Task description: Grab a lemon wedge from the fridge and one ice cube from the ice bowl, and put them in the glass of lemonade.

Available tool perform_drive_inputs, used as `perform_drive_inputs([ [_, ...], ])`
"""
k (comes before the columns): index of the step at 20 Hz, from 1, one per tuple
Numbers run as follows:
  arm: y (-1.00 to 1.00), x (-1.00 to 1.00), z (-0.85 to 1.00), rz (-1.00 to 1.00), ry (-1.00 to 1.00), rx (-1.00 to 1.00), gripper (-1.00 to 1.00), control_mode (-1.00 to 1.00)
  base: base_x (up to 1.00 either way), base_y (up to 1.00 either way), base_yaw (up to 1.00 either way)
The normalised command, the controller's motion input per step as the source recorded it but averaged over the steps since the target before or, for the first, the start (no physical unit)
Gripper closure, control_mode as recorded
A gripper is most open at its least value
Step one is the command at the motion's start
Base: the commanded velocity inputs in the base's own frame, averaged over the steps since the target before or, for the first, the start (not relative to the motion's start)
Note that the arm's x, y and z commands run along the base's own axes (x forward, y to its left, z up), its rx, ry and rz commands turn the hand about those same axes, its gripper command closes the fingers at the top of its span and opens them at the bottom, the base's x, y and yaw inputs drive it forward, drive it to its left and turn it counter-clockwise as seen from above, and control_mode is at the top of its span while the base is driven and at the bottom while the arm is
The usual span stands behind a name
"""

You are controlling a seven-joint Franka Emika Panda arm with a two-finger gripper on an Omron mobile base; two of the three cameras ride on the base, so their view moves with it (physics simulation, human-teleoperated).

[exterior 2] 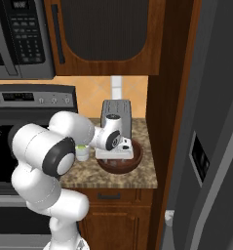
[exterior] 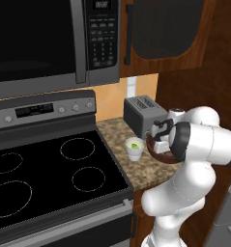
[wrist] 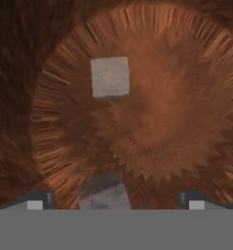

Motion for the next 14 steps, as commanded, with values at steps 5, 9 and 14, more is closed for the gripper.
perform_drive_inputs([
  [5,0.0,-0.2,-0.28,0.0,0.0,0.0,-1.0,-1.0,0.0,0.0,0.0],
  [9,0.0,-0.09,-0.61,0.0,0.0,0.0,-1.0,-1.0,0.0,0.0,0.0],
  [14,0.0,-0.01,-0.59,0.0,0.0,-0.01,-1.0,-1.0,0.0,0.0,0.0],
])
